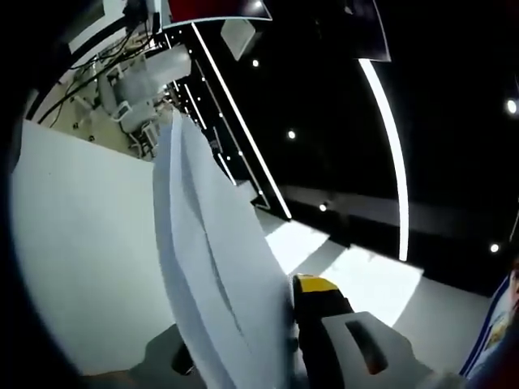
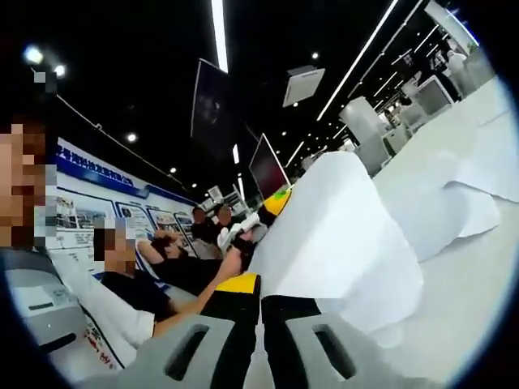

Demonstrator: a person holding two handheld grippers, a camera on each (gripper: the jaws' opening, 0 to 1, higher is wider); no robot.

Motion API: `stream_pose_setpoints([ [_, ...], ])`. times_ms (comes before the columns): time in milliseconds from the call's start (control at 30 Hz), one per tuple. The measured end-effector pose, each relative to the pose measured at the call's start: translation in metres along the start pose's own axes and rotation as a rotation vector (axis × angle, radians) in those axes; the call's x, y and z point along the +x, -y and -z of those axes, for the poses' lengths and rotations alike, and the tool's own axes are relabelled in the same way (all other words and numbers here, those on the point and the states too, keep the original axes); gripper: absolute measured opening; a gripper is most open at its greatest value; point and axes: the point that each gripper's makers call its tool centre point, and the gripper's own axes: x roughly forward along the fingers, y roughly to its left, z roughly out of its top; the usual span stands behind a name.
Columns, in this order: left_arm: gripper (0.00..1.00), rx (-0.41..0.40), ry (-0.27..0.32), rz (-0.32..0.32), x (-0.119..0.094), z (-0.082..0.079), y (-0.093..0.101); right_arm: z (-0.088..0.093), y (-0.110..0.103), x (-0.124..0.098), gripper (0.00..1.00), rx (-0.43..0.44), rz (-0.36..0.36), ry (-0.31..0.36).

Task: Organize the stack of printing papers by aligning and flattening the scattered papers on the table

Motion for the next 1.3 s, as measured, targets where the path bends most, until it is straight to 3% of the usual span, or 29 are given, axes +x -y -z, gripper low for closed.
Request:
stream_pose_setpoints([
  [200,0.19,-0.005,0.007,0.001,0.0,-0.002,0.0,0.011,0.002,0.006,0.0,0.009,0.002,-0.032],
  [400,0.19,-0.008,0.012,0.006,-0.001,-0.002,0.001,0.027,0.011,0.006,0.0,0.051,0.046,-0.111],
  [600,0.18,-0.01,0.012,0.006,-0.001,-0.001,0.001,0.022,0.014,0.006,0.0,0.044,0.057,-0.079],
  [833,0.15,0.002,-0.006,0.0,-0.001,0.002,0.0,0.024,0.011,0.005,0.0,0.045,0.06,-0.087],
  [900,0.1,0.006,-0.008,-0.002,-0.001,0.002,0.0,0.026,0.011,0.004,0.06,0.045,0.068,-0.096],
  [1033,0.07,0.01,-0.01,-0.005,-0.002,0.001,-0.002,0.032,0.008,-0.003,0.2,-0.017,0.086,-0.137],
  [1300,0.06,0.026,-0.026,-0.013,-0.001,0.003,-0.004,0.021,-0.01,-0.017,0.2,-0.092,0.064,-0.124],
])
